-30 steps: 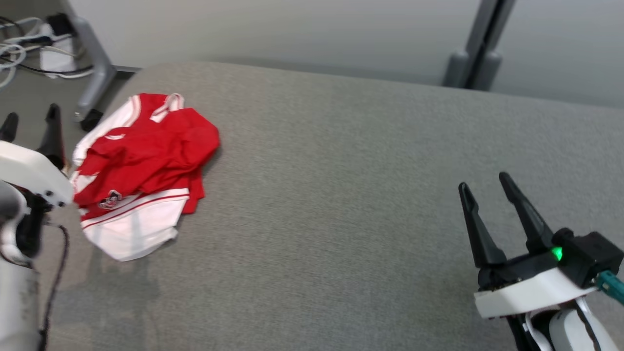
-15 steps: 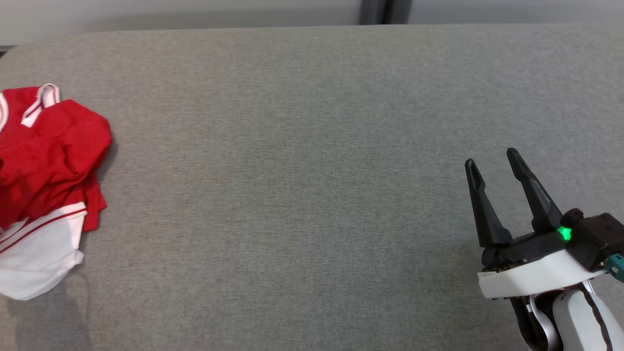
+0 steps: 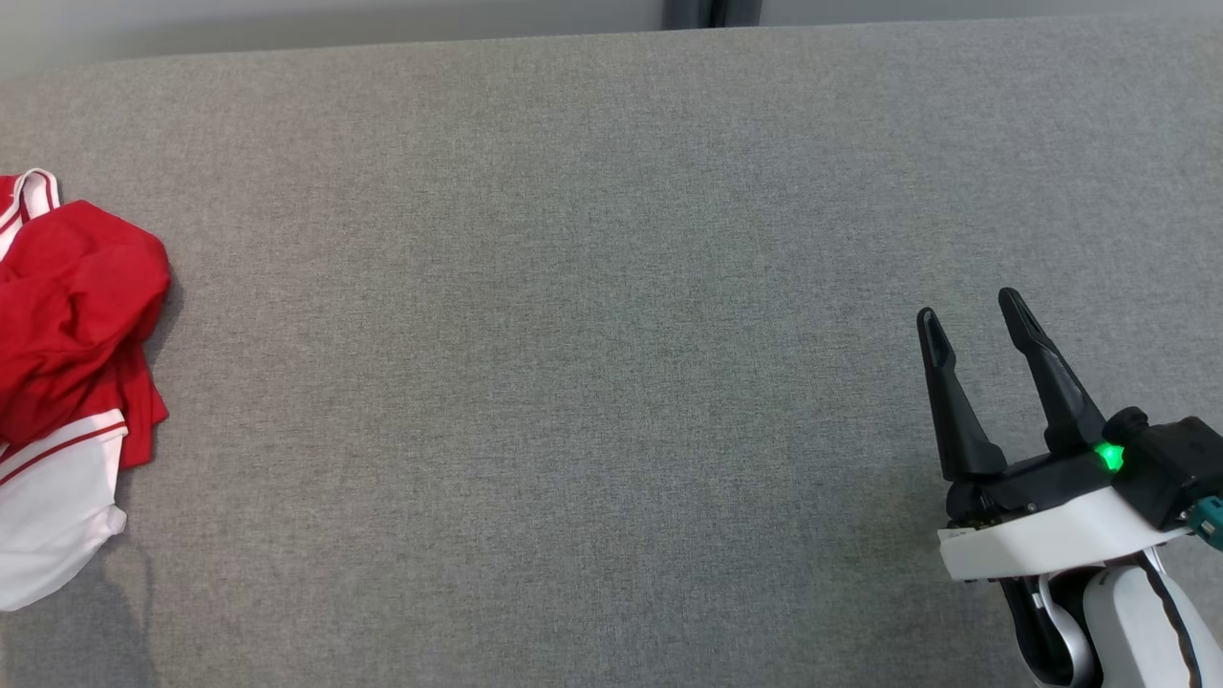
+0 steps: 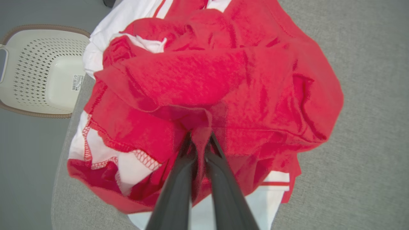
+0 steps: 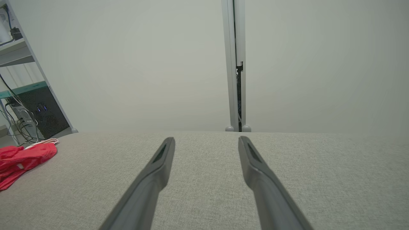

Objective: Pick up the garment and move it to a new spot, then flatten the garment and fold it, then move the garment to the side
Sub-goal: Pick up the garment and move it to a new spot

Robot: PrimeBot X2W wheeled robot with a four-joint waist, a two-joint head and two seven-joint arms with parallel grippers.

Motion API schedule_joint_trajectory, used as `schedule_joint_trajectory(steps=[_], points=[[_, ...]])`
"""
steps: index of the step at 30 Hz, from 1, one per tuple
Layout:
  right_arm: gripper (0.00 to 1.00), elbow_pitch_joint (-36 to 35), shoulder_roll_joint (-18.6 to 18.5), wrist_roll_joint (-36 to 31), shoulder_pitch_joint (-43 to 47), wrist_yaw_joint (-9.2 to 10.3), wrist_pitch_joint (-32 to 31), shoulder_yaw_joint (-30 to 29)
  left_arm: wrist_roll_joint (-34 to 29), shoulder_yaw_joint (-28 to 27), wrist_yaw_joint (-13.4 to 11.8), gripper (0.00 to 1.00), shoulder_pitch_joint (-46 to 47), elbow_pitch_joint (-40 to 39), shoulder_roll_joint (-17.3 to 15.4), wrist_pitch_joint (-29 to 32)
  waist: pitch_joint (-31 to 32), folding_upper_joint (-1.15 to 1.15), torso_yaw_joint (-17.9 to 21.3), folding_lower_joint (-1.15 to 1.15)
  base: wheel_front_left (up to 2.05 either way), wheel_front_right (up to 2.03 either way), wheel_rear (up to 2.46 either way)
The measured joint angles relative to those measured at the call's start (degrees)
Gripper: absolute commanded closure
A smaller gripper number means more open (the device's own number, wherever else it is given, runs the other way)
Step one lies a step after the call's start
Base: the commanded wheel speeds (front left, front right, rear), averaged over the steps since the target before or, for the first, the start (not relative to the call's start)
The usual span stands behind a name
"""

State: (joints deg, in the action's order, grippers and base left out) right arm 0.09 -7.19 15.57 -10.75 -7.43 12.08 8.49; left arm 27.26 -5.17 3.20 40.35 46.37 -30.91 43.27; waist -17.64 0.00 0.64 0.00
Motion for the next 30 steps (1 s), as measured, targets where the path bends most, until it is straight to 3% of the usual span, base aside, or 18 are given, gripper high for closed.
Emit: schedule_joint_trajectory(steps=[16, 23, 30], points=[[0.0, 2.64, 1.1, 0.57, 0.51, 0.0, 1.05, 0.07, -2.08, 2.91, 0.71, 1.0, 0.62, -9.34, -0.49, -5.95, 5.32, 0.0, 0.57, 0.0, 0.0, 0.0, 0.0], [0.0, 4.15, 1.64, 1.21, 2.56, 0.0, 1.59, 0.16, -2.55, 7.62, 2.21, 1.0, 4.27, -18.86, 2.96, -6.57, 10.78, 0.0, 2.45, 0.0, 0.0, 0.0, 0.0], [0.0, 4.9, 1.64, 1.55, 4.81, 0.0, 1.87, -0.43, -1.24, 11.09, 3.05, 1.0, 4.72, -25.42, 6.03, -5.21, 15.83, 0.0, 6.77, 0.0, 0.0, 0.0, 0.0]])
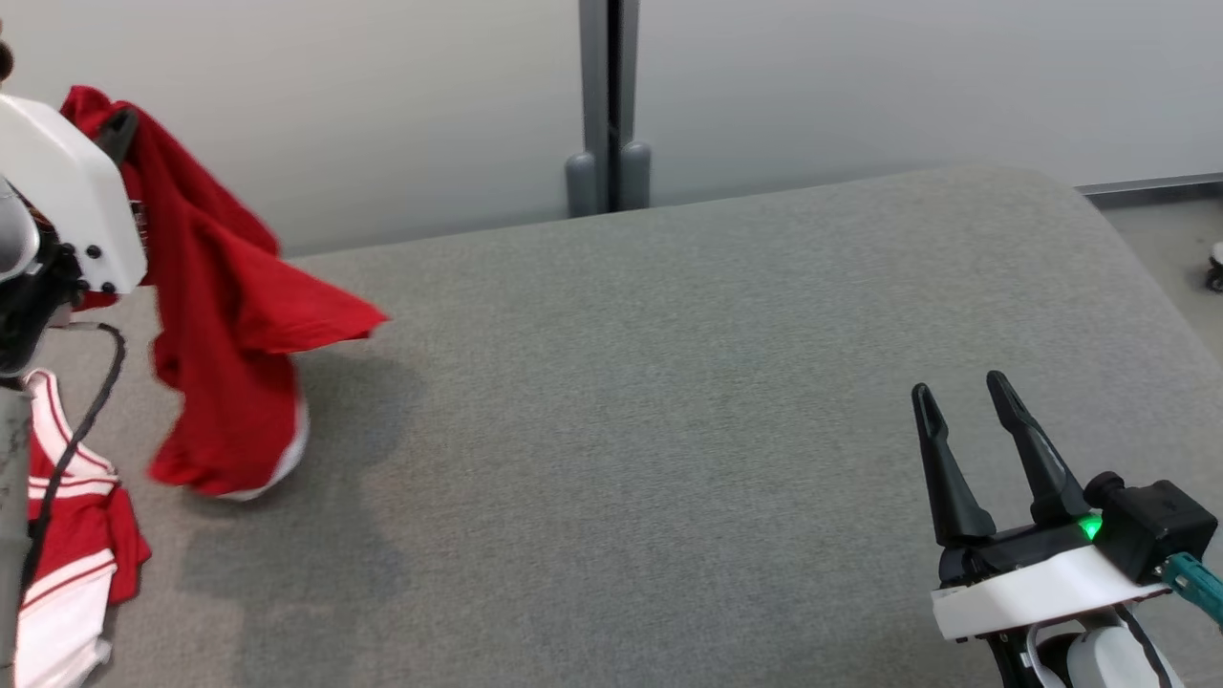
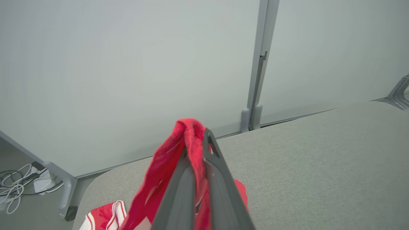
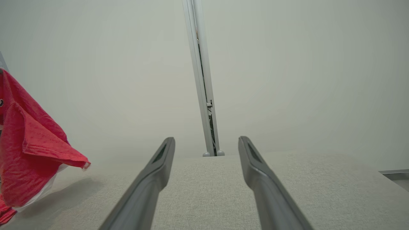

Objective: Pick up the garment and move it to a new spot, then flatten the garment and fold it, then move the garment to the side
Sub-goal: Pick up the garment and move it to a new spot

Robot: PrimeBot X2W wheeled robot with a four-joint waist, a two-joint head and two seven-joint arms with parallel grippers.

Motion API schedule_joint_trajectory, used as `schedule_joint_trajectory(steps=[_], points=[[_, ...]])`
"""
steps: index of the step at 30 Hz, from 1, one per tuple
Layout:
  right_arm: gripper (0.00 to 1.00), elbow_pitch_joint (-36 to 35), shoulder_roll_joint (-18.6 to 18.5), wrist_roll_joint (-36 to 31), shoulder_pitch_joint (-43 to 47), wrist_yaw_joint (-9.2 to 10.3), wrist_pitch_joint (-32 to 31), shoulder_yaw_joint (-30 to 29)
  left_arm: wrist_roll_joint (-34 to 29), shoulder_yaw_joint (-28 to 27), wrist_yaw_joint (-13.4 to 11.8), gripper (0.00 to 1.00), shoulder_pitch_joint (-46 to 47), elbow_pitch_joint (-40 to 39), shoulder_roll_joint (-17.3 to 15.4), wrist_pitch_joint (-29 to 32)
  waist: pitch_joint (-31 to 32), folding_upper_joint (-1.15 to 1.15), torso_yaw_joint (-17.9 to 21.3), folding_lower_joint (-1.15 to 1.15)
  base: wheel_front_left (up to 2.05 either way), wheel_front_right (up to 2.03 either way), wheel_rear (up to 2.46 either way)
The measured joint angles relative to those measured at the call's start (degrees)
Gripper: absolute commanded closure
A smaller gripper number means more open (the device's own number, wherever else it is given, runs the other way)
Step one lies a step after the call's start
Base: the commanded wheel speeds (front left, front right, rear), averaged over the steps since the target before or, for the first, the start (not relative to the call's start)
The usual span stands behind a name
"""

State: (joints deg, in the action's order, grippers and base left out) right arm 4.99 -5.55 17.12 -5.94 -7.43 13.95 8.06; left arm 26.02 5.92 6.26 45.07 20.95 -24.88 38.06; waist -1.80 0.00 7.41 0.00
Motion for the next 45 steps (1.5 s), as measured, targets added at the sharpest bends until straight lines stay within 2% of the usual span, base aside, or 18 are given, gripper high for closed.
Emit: schedule_joint_trajectory(steps=[6, 11, 16, 18, 25, 28, 29, 30, 31, 32, 37, 41, 45], points=[[0.0, -0.65, -0.13, 0.11, 0.43, 0.0, 0.13, -1.25, 2.46, 2.88, 0.22, 1.0, 1.39, -7.69, 5.28, 0.81, 2.89, 0.0, 4.99, 0.0, 0.0, 0.0, 0.0], [0.0, -0.68, -0.05, 0.26, 1.34, 0.0, 0.19, -2.16, 5.71, 4.02, -0.8, 1.0, 1.76, -12.16, 10.58, 1.58, 4.09, 0.0, 8.07, 0.0, 0.0, 0.0, 0.0], [0.0, -0.77, 0.18, 0.45, 2.63, 0.0, 0.21, -3.52, 6.53, 5.56, -1.77, 1.0, -7.38, -14.04, 12.9, 0.29, 4.14, 0.0, 9.64, 0.0, 0.0, 0.0, 0.0], [0.0, -0.8, 0.36, 0.45, 3.15, 0.0, 0.22, -3.69, 7.03, 6.05, -1.8, 1.0, -13.17, -13.15, 13.57, -1.04, 3.85, 0.0, 9.92, 0.0, 0.0, 0.0, 0.0], [0.0, -1.21, 0.74, 0.43, 3.83, 0.0, 0.26, -3.94, 1.52, 8.35, -1.45, 1.0, -27.0, -3.15, 10.84, -12.27, 2.87, 0.0, 9.97, 0.0, 0.0, 0.0, 0.0], [0.0, -1.25, 0.88, 0.41, 3.83, 0.0, 0.26, -3.94, 1.13, 8.43, -2.5, 1.0, -29.85, 2.01, 12.55, -17.2, 2.71, 0.0, 9.7, 0.0, 0.0, 0.0, 0.0], [0.0, -1.33, 0.89, 0.38, 3.83, 0.0, 0.25, -3.82, 0.64, 8.5, -2.75, 0.98, -30.2, 3.5, 12.82, -18.63, 2.65, 0.0, 9.56, 0.0, 0.0, 0.0, 0.0], [0.0, -1.38, 0.91, 0.29, 3.84, 0.0, 0.2, -3.7, 0.59, 8.28, -3.1, 0.58, -30.3, 4.82, 13.07, -20.23, 2.61, 0.0, 9.39, 0.0, 0.0, 0.0, 0.0], [0.0, -1.4, 0.9, 0.23, 3.84, 0.0, 0.18, -3.65, 0.29, 8.27, -3.39, 0.04, -30.29, 5.87, 13.26, -21.42, 2.59, 0.0, 9.2, 0.0, 0.0, 0.0, 0.0], [0.0, -1.41, 0.86, 0.23, 3.84, 0.0, 0.15, -3.58, 0.31, 8.25, -3.38, 0.0, -30.28, 6.84, 13.57, -22.34, 2.57, 0.0, 8.99, 0.0, 0.0, 0.0, 0.0], [0.0, -1.78, 0.53, 0.09, 3.83, 0.0, -0.33, -3.54, 0.29, 8.15, -3.22, 0.0, -28.56, 8.27, 14.39, -25.9, 2.78, 0.0, 7.77, 0.0, 0.0, 0.0, 0.0], [0.0, -2.47, 0.33, 0.07, 3.94, 0.0, -0.88, -3.76, -0.3, 7.36, -4.45, 0.0, -27.91, 6.31, 12.92, -26.76, 3.27, 0.0, 6.88, 0.0, 0.0, 0.0, 0.0], [0.0, -3.57, 0.12, 0.16, 5.13, 0.0, -1.35, -5.39, -0.26, 5.67, -6.2, 0.0, -29.37, 1.14, 11.0, -26.96, 3.57, 0.0, 6.1, 0.0, 0.0, 0.0, 0.0]])
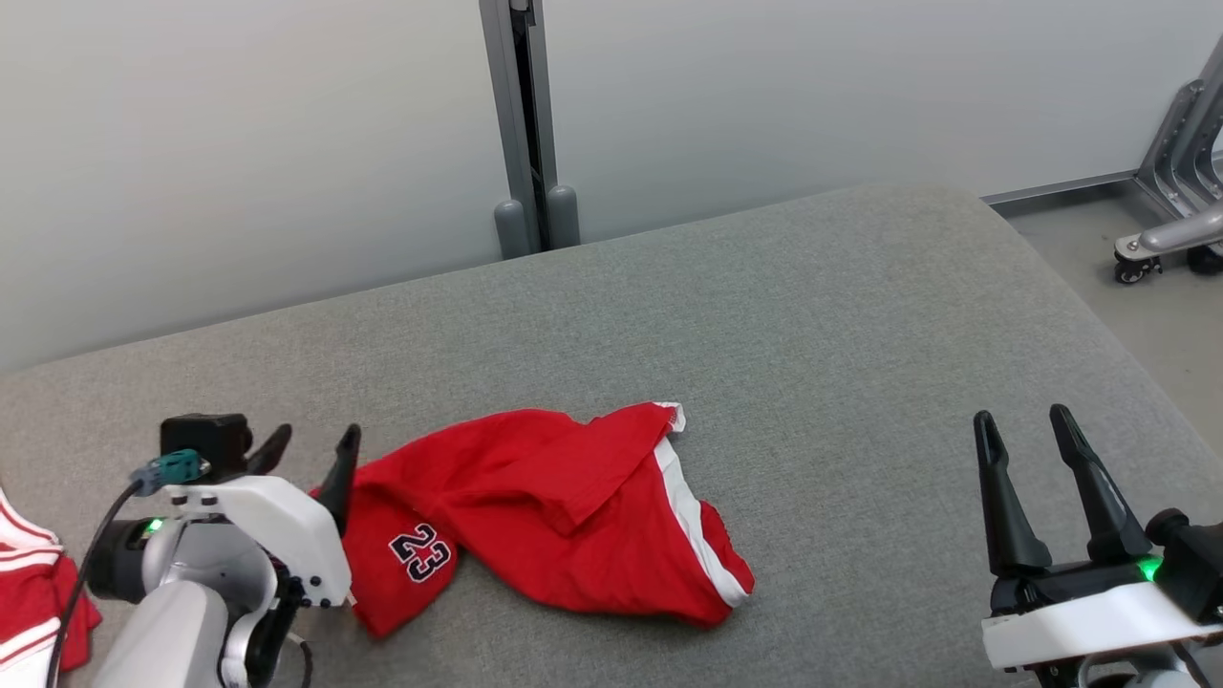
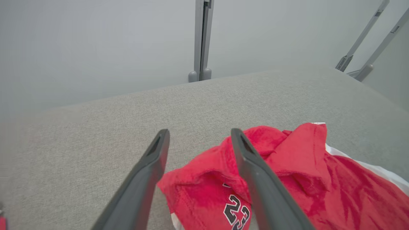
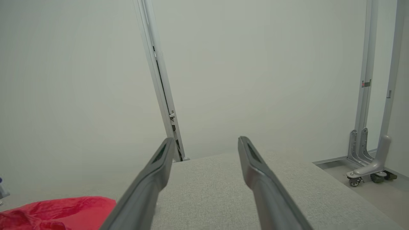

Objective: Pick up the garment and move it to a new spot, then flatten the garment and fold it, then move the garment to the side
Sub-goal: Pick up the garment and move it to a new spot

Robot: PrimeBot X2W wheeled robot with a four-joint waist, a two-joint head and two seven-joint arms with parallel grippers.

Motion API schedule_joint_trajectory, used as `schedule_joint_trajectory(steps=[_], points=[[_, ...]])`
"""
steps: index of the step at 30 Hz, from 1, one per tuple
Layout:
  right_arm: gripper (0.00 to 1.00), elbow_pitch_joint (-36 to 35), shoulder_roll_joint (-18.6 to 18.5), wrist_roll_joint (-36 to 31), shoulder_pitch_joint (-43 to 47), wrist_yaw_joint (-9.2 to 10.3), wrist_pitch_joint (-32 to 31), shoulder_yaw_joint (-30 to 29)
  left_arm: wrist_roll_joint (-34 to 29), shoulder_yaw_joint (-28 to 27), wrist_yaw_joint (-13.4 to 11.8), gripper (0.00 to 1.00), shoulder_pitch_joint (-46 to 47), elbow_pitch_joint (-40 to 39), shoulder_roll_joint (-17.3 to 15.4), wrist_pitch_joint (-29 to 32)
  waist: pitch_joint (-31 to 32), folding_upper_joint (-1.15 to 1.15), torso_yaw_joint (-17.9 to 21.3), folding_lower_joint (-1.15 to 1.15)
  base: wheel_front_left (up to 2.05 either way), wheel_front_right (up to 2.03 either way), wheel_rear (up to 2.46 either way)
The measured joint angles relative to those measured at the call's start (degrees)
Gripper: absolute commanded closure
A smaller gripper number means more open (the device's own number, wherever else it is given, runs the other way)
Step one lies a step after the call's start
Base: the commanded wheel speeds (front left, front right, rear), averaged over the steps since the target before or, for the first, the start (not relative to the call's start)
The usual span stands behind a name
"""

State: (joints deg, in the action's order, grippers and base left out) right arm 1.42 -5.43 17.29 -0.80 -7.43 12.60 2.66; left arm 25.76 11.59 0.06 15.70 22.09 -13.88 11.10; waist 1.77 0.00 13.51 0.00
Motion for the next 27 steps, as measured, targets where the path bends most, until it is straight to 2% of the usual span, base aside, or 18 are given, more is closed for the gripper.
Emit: schedule_joint_trajectory(steps=[3, 8, 13, 20, 27], points=[[0.0, -0.65, -0.31, -0.14, 0.95, 0.0, -0.54, -0.34, 0.09, -2.01, -2.24, 0.0, -1.69, -5.47, -1.56, -0.02, 0.03, 0.0, -0.58, 0.0, 0.0, 0.0, 0.0], [0.0, -4.02, 0.33, -0.64, 1.55, 0.0, -1.1, -0.46, 1.01, -6.1, -7.05, 0.0, -6.93, -16.01, -1.58, -2.05, -0.13, 0.0, -1.28, 0.0, 0.0, 0.0, 0.0], [0.0, -6.76, 1.02, -1.51, 2.7, 0.0, -2.56, -0.11, -1.58, -6.08, -9.36, 0.0, -12.76, -22.62, -1.56, -5.99, -0.45, 0.0, -2.44, 0.0, 0.0, 0.0, 0.0], [0.0, -8.66, 1.13, -1.72, 4.05, 0.0, -3.37, -1.69, -2.34, -5.55, -10.18, 0.0, -17.31, -24.36, 0.91, -12.18, -0.99, 0.0, -4.0, 0.0, 0.0, 0.0, 0.0], [0.0, -9.05, 1.62, -1.12, 7.19, 0.0, -3.76, -4.28, -2.4, -3.85, -9.94, 0.0, -19.2, -19.62, 3.44, -16.88, -1.07, 0.0, -6.06, 0.0, 0.0, 0.0, 0.0]])
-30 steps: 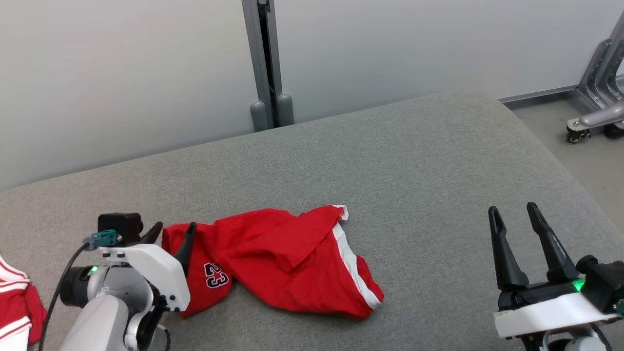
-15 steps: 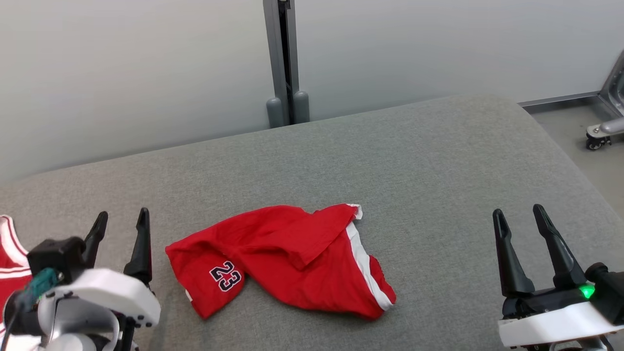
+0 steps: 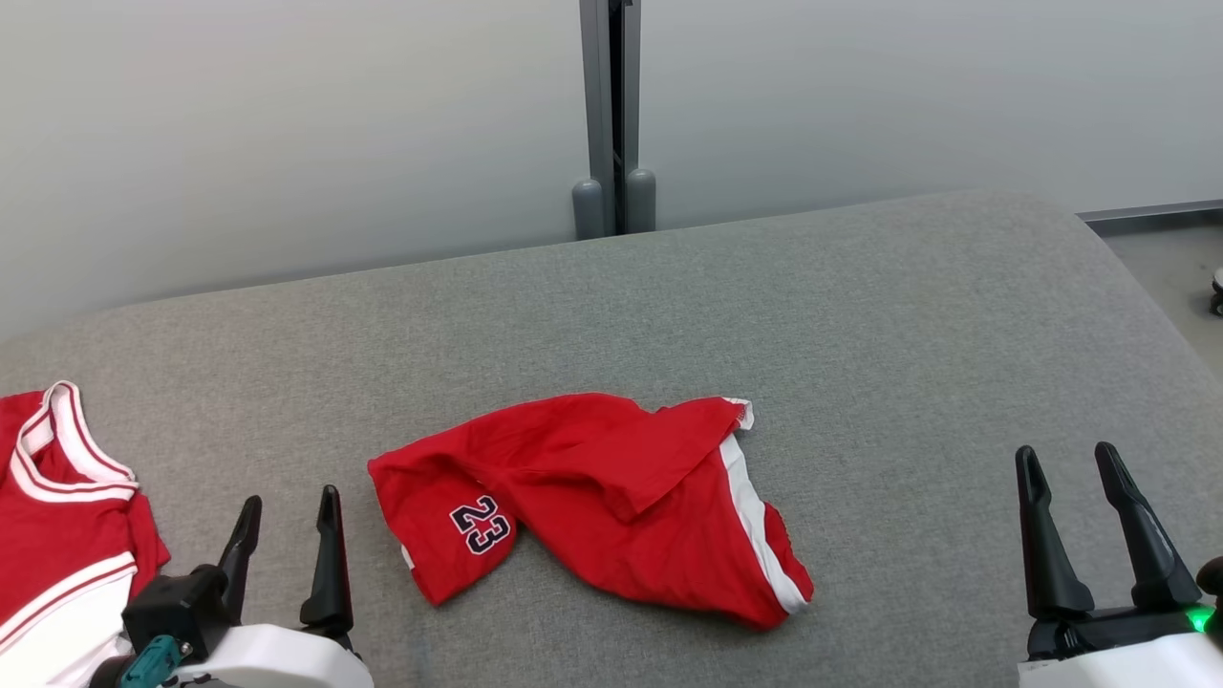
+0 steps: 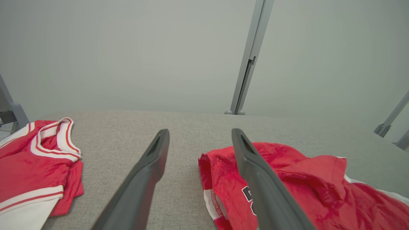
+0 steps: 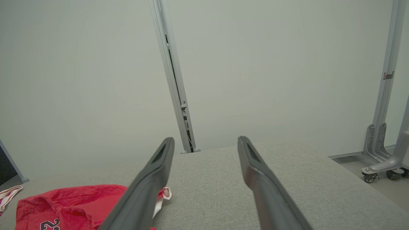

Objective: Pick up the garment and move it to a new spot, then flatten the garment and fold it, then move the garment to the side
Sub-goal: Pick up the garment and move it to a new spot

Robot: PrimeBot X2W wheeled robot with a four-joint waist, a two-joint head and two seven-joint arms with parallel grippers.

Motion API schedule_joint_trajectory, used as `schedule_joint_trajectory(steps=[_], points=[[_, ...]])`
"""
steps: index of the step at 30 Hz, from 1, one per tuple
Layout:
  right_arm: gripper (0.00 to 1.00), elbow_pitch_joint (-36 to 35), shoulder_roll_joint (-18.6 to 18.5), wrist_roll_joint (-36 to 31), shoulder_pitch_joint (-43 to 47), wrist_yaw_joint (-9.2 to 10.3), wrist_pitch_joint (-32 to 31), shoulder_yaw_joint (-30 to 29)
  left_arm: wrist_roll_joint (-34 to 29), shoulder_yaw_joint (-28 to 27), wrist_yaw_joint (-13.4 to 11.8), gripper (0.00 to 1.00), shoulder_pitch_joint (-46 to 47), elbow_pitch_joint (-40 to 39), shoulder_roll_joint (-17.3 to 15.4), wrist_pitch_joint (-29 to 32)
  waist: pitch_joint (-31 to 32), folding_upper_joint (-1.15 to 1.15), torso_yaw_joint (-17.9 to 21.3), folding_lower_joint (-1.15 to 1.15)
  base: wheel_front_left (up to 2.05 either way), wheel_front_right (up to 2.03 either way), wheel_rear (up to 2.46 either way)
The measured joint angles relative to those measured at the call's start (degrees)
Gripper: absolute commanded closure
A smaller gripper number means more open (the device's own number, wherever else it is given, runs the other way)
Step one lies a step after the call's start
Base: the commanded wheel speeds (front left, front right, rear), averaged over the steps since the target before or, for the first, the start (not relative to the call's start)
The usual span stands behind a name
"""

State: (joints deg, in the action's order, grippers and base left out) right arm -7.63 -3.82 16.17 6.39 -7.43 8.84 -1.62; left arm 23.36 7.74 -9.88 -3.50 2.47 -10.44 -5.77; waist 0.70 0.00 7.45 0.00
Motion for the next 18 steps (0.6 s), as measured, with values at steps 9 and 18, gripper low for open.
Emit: schedule_joint_trajectory(steps=[9, 18], points=[[0.0, -1.14, 0.26, -0.62, -0.14, 0.0, -1.0, -0.05, -0.69, 0.76, 0.0, 0.0, 0.68, 2.1, 0.02, -1.57, 0.26, 0.0, -0.62, 0.0, 0.0, 0.0, 0.0], [0.0, -0.53, 0.34, -0.77, -1.49, 0.0, -1.1, 0.49, -1.6, 1.49, -0.73, 0.0, 1.07, 2.1, -0.35, -1.63, 0.22, 0.0, -0.71, 0.0, 0.0, 0.0, 0.0]])
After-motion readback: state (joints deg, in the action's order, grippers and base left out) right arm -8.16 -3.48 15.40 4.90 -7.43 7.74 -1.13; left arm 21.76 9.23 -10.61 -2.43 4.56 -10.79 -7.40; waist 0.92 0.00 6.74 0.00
